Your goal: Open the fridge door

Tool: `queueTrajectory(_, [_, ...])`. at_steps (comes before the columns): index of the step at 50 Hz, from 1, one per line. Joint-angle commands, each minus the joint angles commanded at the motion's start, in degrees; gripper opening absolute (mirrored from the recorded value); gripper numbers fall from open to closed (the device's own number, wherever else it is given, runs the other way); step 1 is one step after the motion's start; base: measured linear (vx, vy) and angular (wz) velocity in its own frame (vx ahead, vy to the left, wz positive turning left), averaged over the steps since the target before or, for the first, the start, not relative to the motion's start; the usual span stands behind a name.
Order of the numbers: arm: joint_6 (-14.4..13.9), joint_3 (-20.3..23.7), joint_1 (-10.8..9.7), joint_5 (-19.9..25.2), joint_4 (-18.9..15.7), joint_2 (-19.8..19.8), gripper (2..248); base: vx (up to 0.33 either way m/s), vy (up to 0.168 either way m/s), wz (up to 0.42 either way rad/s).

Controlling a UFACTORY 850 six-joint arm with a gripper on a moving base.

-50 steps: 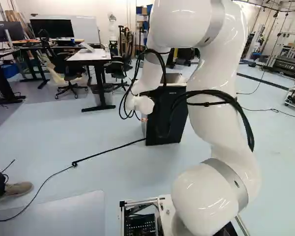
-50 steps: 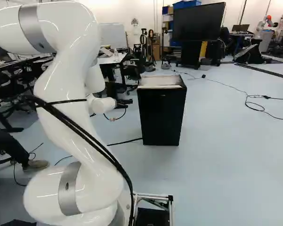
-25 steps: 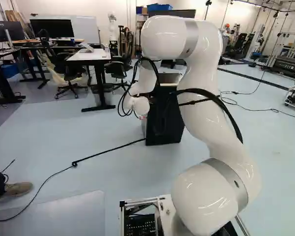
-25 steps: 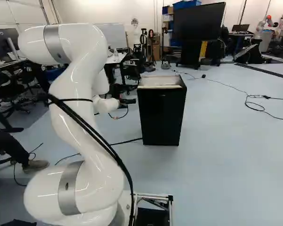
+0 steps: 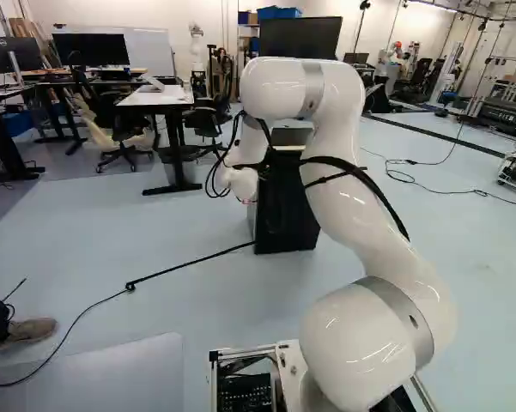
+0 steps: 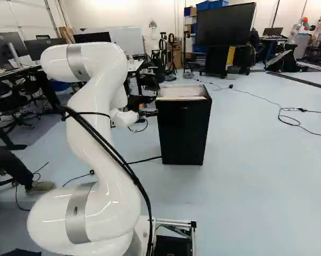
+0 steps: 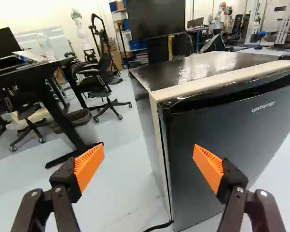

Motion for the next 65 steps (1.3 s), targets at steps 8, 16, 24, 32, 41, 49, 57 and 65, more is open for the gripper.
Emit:
queueTrajectory(8, [0.00, -1.96, -0.13, 1.38, 1.57, -1.29, 247, 0.000, 0.000, 0.000])
queueTrajectory(16, [0.00, -2.53, 0.02, 2.37, 3.34, -1.66, 247, 0.000, 0.000, 0.000])
queueTrajectory(24, [0.00, -2.68, 0.42, 3.12, 5.30, -1.76, 247, 0.000, 0.000, 0.000])
queueTrajectory(32, [0.00, -2.80, 1.21, 3.83, 7.31, -1.83, 247, 0.000, 0.000, 0.000])
queueTrajectory(41, [0.00, -2.98, 2.43, 4.62, 9.58, -1.95, 247, 0.000, 0.000, 0.000])
queueTrajectory(49, [0.00, -3.20, 3.58, 5.32, 11.60, -2.09, 247, 0.000, 0.000, 0.000])
queueTrajectory(57, [0.00, -4.31, 4.62, 6.02, 13.62, -2.79, 247, 0.000, 0.000, 0.000])
queueTrajectory(65, [0.00, -6.73, 5.37, 6.72, 15.65, -4.32, 247, 0.000, 0.000, 0.000])
